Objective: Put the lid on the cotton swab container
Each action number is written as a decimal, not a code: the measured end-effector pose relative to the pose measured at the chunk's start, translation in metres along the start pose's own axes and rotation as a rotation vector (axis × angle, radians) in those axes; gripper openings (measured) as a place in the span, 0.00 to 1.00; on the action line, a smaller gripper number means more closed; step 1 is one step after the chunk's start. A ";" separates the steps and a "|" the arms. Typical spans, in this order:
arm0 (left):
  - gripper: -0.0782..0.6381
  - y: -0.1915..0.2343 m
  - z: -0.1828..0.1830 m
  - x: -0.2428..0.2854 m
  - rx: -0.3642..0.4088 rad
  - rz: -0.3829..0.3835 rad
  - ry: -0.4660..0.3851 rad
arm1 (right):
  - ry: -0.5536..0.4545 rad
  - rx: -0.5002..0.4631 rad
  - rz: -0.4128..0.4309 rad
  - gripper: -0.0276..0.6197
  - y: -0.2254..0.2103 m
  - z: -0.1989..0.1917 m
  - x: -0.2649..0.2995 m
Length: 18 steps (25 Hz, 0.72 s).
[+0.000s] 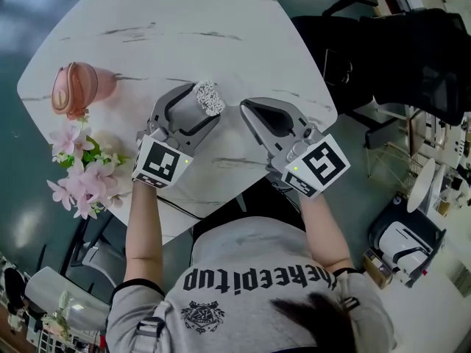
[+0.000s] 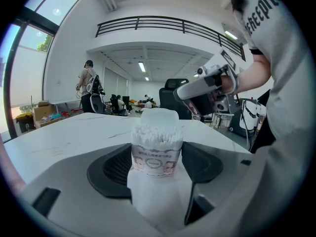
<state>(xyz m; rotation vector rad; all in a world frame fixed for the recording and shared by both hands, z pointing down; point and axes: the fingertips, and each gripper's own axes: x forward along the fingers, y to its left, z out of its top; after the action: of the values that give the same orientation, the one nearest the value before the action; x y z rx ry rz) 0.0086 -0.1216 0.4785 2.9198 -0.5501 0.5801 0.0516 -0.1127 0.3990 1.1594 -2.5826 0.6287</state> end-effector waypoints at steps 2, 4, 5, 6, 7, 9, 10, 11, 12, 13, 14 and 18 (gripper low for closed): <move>0.56 -0.001 -0.004 0.000 -0.005 0.000 0.008 | 0.012 0.001 -0.020 0.06 -0.008 -0.003 0.001; 0.56 -0.002 -0.005 0.000 -0.009 0.003 0.011 | 0.032 -0.003 -0.044 0.06 -0.017 -0.007 0.002; 0.56 -0.002 -0.005 0.000 -0.008 0.004 0.009 | 0.041 -0.005 -0.054 0.06 -0.020 -0.009 0.002; 0.56 -0.002 -0.004 0.000 -0.008 0.004 0.007 | 0.050 -0.006 -0.061 0.06 -0.024 -0.010 0.003; 0.56 -0.002 -0.004 0.000 -0.007 0.004 0.006 | 0.056 -0.007 -0.067 0.06 -0.027 -0.012 0.003; 0.56 -0.002 -0.003 0.000 -0.007 0.004 0.005 | 0.067 -0.005 -0.079 0.06 -0.034 -0.016 0.004; 0.56 -0.002 -0.003 0.000 -0.007 0.004 0.005 | 0.074 -0.002 -0.086 0.06 -0.037 -0.018 0.004; 0.56 -0.002 -0.002 0.000 -0.007 0.005 0.004 | 0.084 0.000 -0.093 0.06 -0.040 -0.021 0.005; 0.56 -0.002 -0.002 0.000 -0.007 0.006 0.003 | 0.094 0.002 -0.098 0.06 -0.042 -0.025 0.006; 0.56 -0.002 -0.002 0.000 -0.008 0.007 0.004 | 0.103 0.002 -0.100 0.06 -0.044 -0.028 0.007; 0.56 -0.002 -0.003 0.000 -0.009 0.006 0.004 | 0.112 0.001 -0.101 0.06 -0.046 -0.030 0.008; 0.56 -0.002 -0.003 0.000 -0.009 0.004 0.002 | 0.132 0.004 -0.101 0.06 -0.048 -0.038 0.012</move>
<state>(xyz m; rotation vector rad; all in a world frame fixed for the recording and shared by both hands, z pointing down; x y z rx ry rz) 0.0082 -0.1194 0.4815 2.9101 -0.5574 0.5795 0.0816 -0.1311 0.4508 1.1996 -2.3983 0.6647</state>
